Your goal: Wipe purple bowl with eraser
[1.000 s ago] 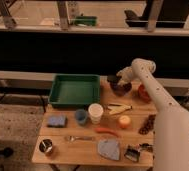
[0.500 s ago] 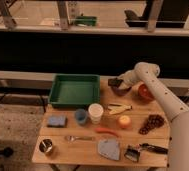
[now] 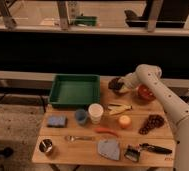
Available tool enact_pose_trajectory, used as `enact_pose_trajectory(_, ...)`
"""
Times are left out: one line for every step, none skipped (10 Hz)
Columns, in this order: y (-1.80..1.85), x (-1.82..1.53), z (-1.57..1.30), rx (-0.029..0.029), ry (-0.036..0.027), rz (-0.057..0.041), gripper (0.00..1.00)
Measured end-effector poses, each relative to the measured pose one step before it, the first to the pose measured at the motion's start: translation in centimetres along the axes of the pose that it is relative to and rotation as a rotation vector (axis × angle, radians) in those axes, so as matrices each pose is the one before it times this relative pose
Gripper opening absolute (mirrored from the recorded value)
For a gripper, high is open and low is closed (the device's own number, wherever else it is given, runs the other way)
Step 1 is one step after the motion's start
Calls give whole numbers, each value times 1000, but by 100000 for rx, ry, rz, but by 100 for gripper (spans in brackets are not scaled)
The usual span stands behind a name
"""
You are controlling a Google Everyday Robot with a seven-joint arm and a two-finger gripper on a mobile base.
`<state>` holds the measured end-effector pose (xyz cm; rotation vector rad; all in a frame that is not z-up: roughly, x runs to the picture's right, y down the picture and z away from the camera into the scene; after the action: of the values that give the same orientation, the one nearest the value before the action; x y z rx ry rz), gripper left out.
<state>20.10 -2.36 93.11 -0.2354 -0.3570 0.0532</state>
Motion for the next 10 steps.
enact_pose_trajectory(-97, 441, -114, 446, 857, 211, 0)
enact_pose_trajectory(-393, 670, -142, 808, 1434, 313, 0)
enact_pose_trajectory(-287, 503, 150, 389, 1173, 327, 0)
enact_pose_trajectory(-333, 232, 105, 353, 780, 207, 0)
enact_pose_trajectory(-327, 607, 388, 29, 1318, 826, 0)
enact_pose_trajectory(-199, 427, 244, 69, 789, 658, 0)
enact_pose_trajectory(-235, 487, 258, 189, 899, 585, 0)
enact_pose_trajectory(-635, 342, 618, 256, 1008, 566, 0)
enact_pose_trajectory(-990, -54, 872, 378, 775, -487, 0)
enact_pose_trajectory(-614, -104, 443, 386, 279, -299, 0)
